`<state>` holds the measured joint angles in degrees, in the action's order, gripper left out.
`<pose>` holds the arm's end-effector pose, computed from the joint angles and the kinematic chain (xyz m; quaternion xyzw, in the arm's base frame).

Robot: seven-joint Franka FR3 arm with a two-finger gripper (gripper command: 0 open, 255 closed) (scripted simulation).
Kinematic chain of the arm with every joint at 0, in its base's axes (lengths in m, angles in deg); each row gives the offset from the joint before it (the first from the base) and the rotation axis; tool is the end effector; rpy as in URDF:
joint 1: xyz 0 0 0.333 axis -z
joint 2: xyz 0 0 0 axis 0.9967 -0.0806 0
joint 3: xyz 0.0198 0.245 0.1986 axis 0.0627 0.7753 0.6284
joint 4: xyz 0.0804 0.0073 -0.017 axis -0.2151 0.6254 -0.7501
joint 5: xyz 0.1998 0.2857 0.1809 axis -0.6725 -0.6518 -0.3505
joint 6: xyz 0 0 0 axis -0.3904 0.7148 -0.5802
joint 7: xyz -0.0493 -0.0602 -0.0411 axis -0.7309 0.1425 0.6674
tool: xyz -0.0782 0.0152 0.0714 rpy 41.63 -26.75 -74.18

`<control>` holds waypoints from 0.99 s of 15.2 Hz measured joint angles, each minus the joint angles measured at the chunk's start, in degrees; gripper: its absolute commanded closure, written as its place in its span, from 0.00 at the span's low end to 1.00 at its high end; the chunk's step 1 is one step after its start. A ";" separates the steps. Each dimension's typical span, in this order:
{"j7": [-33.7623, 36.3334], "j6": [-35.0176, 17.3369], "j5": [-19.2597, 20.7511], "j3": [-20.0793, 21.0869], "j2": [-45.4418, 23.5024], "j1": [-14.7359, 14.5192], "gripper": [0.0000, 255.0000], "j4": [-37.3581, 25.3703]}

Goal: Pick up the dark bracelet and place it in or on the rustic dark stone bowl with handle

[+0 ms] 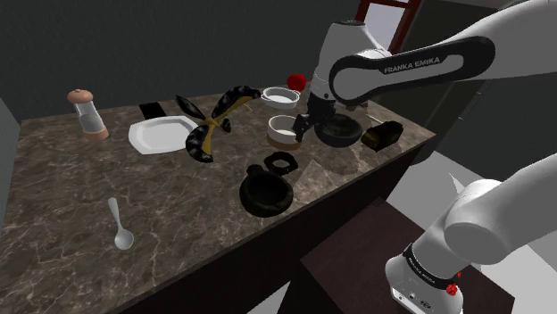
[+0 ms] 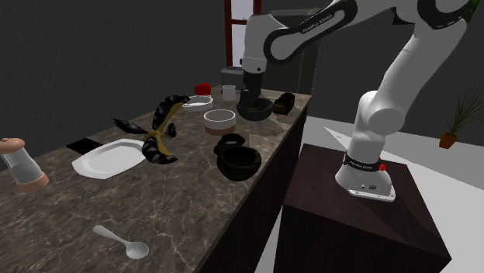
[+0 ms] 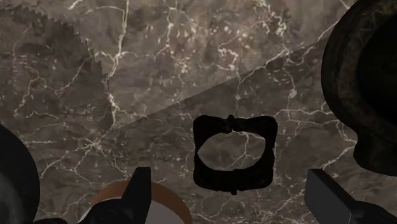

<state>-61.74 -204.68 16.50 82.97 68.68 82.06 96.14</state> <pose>0.4492 0.0937 0.4503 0.9981 -0.0180 0.0550 0.0219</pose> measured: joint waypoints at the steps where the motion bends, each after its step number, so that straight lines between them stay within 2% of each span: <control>1: -0.26 -1.04 -0.04 -0.03 -1.67 0.01 0.00 -0.47; 7: 1.06 -8.66 0.29 1.54 -14.17 -0.86 0.00 -4.20; 11: 2.22 -11.88 1.20 2.37 -23.01 -1.69 0.00 -9.10; 15: 2.94 -14.71 1.95 2.44 -26.38 -2.03 0.00 -9.43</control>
<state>-58.80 -219.39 18.45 85.41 42.30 80.03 86.71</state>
